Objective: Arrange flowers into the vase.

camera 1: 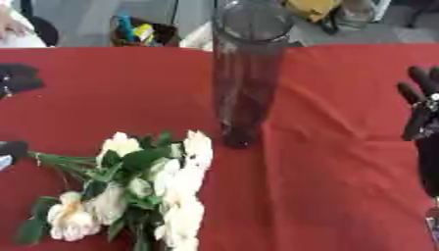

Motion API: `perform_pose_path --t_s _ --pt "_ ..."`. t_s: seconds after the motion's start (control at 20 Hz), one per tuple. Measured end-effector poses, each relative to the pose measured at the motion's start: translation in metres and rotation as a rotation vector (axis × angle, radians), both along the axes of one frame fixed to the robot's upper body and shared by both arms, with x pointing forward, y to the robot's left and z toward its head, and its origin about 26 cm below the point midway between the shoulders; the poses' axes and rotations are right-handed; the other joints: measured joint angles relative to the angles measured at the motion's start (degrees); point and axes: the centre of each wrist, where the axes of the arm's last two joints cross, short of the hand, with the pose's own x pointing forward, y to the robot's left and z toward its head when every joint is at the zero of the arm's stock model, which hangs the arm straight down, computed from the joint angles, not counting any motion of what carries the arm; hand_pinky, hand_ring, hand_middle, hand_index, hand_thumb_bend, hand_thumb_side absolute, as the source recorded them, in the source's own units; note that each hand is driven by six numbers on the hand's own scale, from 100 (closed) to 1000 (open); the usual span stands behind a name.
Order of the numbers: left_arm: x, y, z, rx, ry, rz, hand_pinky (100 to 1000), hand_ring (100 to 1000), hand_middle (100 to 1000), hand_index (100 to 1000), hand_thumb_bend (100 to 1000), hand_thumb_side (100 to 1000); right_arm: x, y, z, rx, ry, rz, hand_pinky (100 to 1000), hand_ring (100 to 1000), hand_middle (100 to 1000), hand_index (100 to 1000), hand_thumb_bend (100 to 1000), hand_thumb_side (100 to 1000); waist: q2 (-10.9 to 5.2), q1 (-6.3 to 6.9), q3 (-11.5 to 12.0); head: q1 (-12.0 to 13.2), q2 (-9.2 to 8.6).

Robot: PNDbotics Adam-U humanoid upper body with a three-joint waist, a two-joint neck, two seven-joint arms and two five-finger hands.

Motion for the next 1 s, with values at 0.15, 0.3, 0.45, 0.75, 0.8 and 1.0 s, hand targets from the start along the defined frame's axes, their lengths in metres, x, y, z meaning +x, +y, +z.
perform_pose_path --t_s 0.15,0.3,0.45,0.75,0.8,1.0 --pt "0.0 0.0 -0.001 0.004 0.001 0.001 726 835 944 1000 257 343 0.0 0.0 0.0 0.0 0.0 0.0 968 1000 309 929 100 1000 0.0 -0.09 -0.1 0.2 -0.03" --pt "0.0 0.0 -0.001 0.01 0.005 0.0 726 833 942 1000 255 345 0.0 0.0 0.0 0.001 -0.001 0.0 967 1000 311 929 100 1000 -0.08 -0.13 -0.1 0.2 -0.05" --pt "0.0 0.0 -0.001 0.016 0.009 0.0 730 837 946 1000 272 354 0.0 0.0 0.0 0.003 -0.003 0.0 968 1000 309 929 100 1000 -0.14 -0.23 -0.1 0.2 -0.06" --pt "0.001 -0.003 -0.006 0.077 0.054 -0.01 739 848 950 1000 384 397 0.0 0.0 0.0 0.001 -0.002 0.005 969 1000 307 929 100 1000 -0.14 -0.39 -0.3 0.2 -0.26" --pt "0.001 -0.004 -0.007 0.094 0.059 -0.008 739 848 950 1000 384 397 0.0 0.0 0.0 0.0 -0.003 0.007 969 1000 307 929 100 1000 -0.14 -0.39 -0.5 0.2 -0.42" --pt "0.003 -0.006 -0.011 0.137 0.065 0.002 739 848 950 1000 384 397 0.0 0.001 0.0 -0.001 -0.003 0.01 969 1000 307 929 100 1000 -0.13 -0.4 -0.5 0.2 -0.56"
